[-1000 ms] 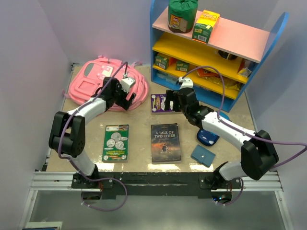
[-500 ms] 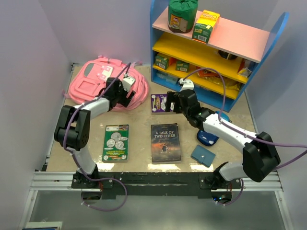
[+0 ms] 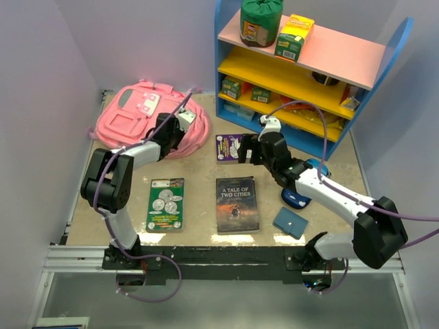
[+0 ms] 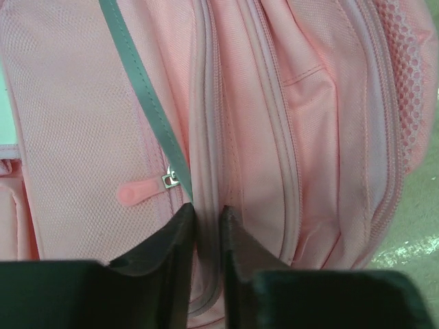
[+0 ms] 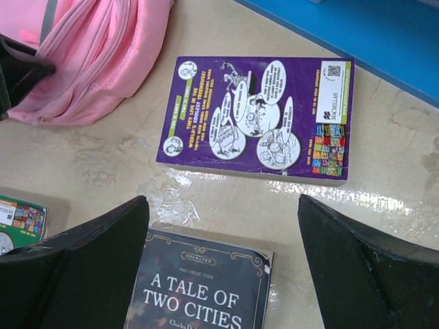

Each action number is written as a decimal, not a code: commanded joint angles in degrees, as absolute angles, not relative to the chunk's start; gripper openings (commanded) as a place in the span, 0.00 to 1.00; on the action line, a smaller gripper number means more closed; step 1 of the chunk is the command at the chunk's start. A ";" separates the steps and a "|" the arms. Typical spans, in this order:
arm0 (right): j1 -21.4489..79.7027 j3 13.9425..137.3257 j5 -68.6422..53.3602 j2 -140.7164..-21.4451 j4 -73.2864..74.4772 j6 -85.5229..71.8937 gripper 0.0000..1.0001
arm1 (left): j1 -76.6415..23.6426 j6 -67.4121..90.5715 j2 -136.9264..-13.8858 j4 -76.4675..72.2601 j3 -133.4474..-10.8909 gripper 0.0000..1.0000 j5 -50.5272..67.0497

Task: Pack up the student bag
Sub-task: Pick up the student bag at the corner of the board, then place the student bag at the center of the board.

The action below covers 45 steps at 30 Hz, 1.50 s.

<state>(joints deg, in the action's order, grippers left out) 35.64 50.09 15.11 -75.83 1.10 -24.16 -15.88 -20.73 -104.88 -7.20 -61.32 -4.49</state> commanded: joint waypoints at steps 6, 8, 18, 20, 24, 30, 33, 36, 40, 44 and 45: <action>35.77 48.43 13.18 -71.72 -2.46 -25.31 0.88 | -15.21 -23.11 -102.22 -6.42 -62.75 0.00 -8.35; 35.77 48.16 12.92 -70.84 -2.55 -25.22 0.87 | -15.21 -23.03 -99.77 -5.19 -65.28 0.00 -7.83; 35.77 48.34 11.51 -69.52 -3.16 -25.75 0.81 | -15.64 -21.62 -92.03 14.23 -87.53 0.00 4.03; 35.77 48.43 11.43 -69.17 -3.16 -25.66 0.80 | -15.64 -23.37 -89.92 16.07 -88.07 0.00 5.35; 35.77 48.87 11.60 -68.38 -2.73 -25.14 0.80 | -15.56 -28.02 -85.26 18.01 -85.70 0.00 11.14; 35.77 50.89 12.39 -68.99 -1.94 -24.00 0.80 | -15.03 -45.85 -75.33 25.28 -78.22 0.00 21.34; 35.77 52.38 12.92 -69.96 -2.28 -23.29 0.80 | -12.67 -51.93 -72.52 29.96 -75.86 0.00 27.99; 35.77 54.14 13.36 -71.80 -3.07 -23.29 0.80 | -10.11 -57.82 -68.65 36.11 -72.08 0.00 34.08; 35.86 55.90 10.12 -75.14 -4.21 -24.78 0.80 | -10.02 -62.14 -60.85 37.71 -62.09 0.00 34.28; 36.99 51.95 7.65 -76.90 -8.17 -27.50 0.77 | -9.93 -66.27 -54.07 37.45 -56.26 0.00 32.87; 37.44 51.16 8.43 -77.86 -9.39 -28.12 0.77 | -9.67 -65.92 -52.92 37.01 -55.47 0.00 33.22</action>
<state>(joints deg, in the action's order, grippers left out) 35.86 53.10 10.07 -76.53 -4.19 -25.45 -10.24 -59.33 -59.66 42.33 -56.97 29.78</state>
